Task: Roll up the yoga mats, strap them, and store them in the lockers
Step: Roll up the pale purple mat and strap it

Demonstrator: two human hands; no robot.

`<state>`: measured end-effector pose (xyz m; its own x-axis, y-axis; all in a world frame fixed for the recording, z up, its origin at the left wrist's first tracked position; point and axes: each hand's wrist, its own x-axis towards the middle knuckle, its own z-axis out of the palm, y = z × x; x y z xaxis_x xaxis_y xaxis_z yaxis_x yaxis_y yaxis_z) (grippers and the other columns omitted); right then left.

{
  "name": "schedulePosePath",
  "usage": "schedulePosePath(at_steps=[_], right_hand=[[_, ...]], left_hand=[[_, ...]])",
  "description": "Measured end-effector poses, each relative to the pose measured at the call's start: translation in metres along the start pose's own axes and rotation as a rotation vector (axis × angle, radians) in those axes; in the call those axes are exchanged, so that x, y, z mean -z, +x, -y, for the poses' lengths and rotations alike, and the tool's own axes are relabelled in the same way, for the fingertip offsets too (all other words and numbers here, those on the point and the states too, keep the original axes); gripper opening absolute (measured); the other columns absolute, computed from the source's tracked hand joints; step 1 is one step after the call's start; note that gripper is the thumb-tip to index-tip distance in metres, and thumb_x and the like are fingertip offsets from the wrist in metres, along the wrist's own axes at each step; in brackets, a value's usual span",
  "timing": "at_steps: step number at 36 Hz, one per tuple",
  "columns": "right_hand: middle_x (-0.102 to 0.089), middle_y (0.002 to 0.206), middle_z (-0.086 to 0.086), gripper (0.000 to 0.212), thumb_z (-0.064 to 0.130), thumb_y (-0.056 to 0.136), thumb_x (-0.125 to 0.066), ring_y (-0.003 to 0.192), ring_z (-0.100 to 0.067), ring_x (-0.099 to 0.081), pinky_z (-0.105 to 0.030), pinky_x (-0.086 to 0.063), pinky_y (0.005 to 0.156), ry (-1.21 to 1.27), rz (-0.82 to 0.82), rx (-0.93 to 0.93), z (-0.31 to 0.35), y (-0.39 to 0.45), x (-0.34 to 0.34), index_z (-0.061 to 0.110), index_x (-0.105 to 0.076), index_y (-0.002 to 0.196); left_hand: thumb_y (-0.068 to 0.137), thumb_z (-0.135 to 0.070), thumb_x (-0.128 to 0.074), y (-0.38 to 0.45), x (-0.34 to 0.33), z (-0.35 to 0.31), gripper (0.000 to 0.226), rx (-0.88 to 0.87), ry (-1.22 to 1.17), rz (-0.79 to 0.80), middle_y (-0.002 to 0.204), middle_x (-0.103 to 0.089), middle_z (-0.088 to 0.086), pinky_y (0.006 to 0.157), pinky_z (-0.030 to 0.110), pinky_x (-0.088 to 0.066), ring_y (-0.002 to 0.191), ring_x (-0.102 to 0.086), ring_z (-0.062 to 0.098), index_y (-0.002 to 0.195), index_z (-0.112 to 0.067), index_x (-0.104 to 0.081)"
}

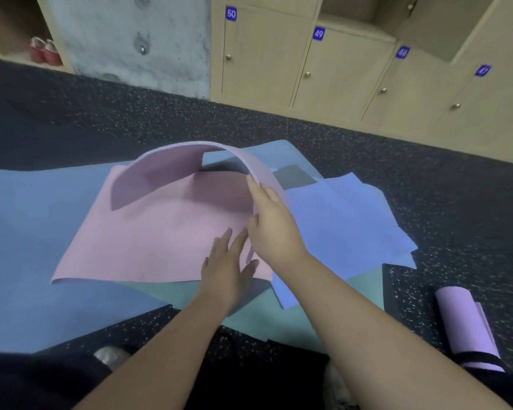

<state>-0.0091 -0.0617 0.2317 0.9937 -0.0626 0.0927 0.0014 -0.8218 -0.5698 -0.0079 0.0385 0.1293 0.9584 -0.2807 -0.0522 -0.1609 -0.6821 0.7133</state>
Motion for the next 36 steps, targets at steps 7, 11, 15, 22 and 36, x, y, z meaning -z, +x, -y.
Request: schedulePosePath(at_steps=[7,11,15,22,36], right_hand=[[-0.031,0.154,0.002,0.071,-0.004,0.093,-0.034,0.125,-0.016,-0.044,-0.029,-0.042,0.091,0.114,-0.073,0.001,0.031,-0.008,0.027,0.028,-0.021,0.154],[-0.04,0.144,0.003,0.07,-0.003,0.093,-0.035,0.099,-0.009,-0.046,-0.022,-0.037,0.072,0.21,-0.122,-0.045,0.036,-0.007,0.04,0.031,-0.023,0.154],[-0.042,0.137,0.004,0.068,-0.001,0.095,-0.035,0.099,-0.009,-0.045,-0.017,-0.035,0.067,0.234,-0.143,-0.067,0.037,-0.009,0.049,0.032,-0.023,0.153],[-0.053,0.128,-0.009,0.064,0.003,0.095,-0.032,0.075,-0.027,-0.072,-0.041,-0.057,0.081,0.37,-0.102,-0.288,0.042,-0.009,0.043,0.021,-0.02,0.155],[-0.046,0.139,-0.009,0.044,0.019,0.098,-0.04,0.116,-0.031,-0.056,-0.042,-0.047,0.1,0.409,0.035,-0.459,0.004,-0.032,-0.023,0.015,-0.039,0.142]], left_hand=[[0.099,-0.015,-0.045,0.006,0.017,0.0,0.053,-0.096,-0.162,-0.101,0.157,-0.027,0.001,0.109,0.031,-0.029,0.144,-0.025,0.017,0.147,-0.035,-0.036],[0.097,0.003,-0.039,0.006,0.034,-0.002,0.052,-0.142,-0.273,-0.202,0.149,-0.041,0.004,0.107,0.024,-0.03,0.136,-0.037,0.016,0.139,-0.026,-0.05],[0.094,0.008,-0.042,0.004,0.06,-0.013,0.043,-0.205,-0.327,-0.361,0.12,-0.059,0.0,0.086,0.002,-0.032,0.105,-0.048,0.001,0.12,-0.018,-0.064],[0.09,0.012,-0.043,-0.009,0.088,-0.014,0.039,-0.257,-0.222,-0.406,0.105,-0.05,0.004,0.082,0.016,-0.03,0.101,-0.049,0.022,0.107,-0.014,-0.068],[0.068,0.027,-0.051,-0.025,0.088,0.044,0.058,-0.418,0.196,-0.219,0.093,-0.042,-0.001,0.078,0.033,-0.037,0.096,-0.033,0.011,0.1,-0.019,-0.065]])
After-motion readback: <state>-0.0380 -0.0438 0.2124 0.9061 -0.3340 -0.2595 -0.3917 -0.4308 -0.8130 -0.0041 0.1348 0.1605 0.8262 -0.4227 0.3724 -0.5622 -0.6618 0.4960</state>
